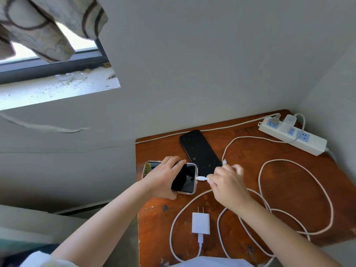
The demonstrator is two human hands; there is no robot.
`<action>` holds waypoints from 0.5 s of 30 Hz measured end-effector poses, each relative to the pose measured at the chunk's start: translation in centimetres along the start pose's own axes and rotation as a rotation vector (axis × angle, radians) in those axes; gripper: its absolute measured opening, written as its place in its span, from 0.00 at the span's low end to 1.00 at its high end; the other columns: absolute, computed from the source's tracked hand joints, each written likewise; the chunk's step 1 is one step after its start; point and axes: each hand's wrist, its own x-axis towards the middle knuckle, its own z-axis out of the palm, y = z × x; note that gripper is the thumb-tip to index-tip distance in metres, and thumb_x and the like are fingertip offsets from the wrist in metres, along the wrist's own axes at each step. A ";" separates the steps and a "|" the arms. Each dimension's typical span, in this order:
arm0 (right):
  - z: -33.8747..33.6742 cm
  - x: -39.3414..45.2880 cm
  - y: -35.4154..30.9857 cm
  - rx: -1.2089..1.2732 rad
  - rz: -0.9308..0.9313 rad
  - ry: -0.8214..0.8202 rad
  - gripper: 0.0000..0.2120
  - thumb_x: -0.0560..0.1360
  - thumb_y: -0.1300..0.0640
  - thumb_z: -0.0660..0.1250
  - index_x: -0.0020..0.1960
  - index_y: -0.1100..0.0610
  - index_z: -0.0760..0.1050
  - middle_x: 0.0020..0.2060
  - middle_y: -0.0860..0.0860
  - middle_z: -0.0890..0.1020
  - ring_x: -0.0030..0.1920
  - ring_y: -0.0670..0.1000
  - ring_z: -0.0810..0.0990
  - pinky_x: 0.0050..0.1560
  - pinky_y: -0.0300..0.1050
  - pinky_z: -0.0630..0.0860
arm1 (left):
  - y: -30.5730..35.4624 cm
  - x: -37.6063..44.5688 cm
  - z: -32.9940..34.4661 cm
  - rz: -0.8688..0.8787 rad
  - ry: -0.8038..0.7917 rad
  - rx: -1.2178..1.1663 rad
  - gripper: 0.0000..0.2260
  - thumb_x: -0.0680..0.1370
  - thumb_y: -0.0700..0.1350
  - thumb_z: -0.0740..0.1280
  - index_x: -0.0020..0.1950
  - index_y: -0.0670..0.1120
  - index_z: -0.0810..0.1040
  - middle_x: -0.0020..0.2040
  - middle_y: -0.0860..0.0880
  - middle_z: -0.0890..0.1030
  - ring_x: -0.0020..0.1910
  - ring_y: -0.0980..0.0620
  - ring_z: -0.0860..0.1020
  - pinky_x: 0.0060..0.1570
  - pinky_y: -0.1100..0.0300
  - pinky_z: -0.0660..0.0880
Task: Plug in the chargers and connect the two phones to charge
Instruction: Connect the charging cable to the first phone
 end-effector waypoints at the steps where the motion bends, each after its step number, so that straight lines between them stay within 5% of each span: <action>1: 0.0 0.1 0.1 0.001 -0.004 0.004 0.10 0.53 0.65 0.81 0.30 0.57 0.83 0.26 0.53 0.83 0.30 0.52 0.82 0.37 0.55 0.78 | 0.0 0.0 0.0 0.000 0.004 -0.002 0.41 0.66 0.49 0.73 0.71 0.49 0.53 0.71 0.47 0.59 0.69 0.48 0.55 0.63 0.57 0.66; 8: 0.1 0.1 0.1 -0.008 -0.037 -0.029 0.09 0.54 0.63 0.81 0.30 0.57 0.82 0.25 0.52 0.82 0.29 0.51 0.81 0.35 0.54 0.78 | -0.2 0.2 0.2 -0.024 0.025 -0.011 0.41 0.65 0.49 0.73 0.71 0.49 0.53 0.71 0.47 0.59 0.69 0.48 0.55 0.63 0.57 0.66; 15: 0.4 0.4 0.2 -0.004 -0.019 -0.138 0.05 0.61 0.64 0.78 0.34 0.59 0.83 0.31 0.56 0.84 0.36 0.56 0.82 0.44 0.60 0.76 | -0.1 0.2 0.6 -0.001 0.024 0.016 0.40 0.65 0.50 0.73 0.71 0.49 0.54 0.71 0.47 0.61 0.69 0.48 0.56 0.63 0.56 0.66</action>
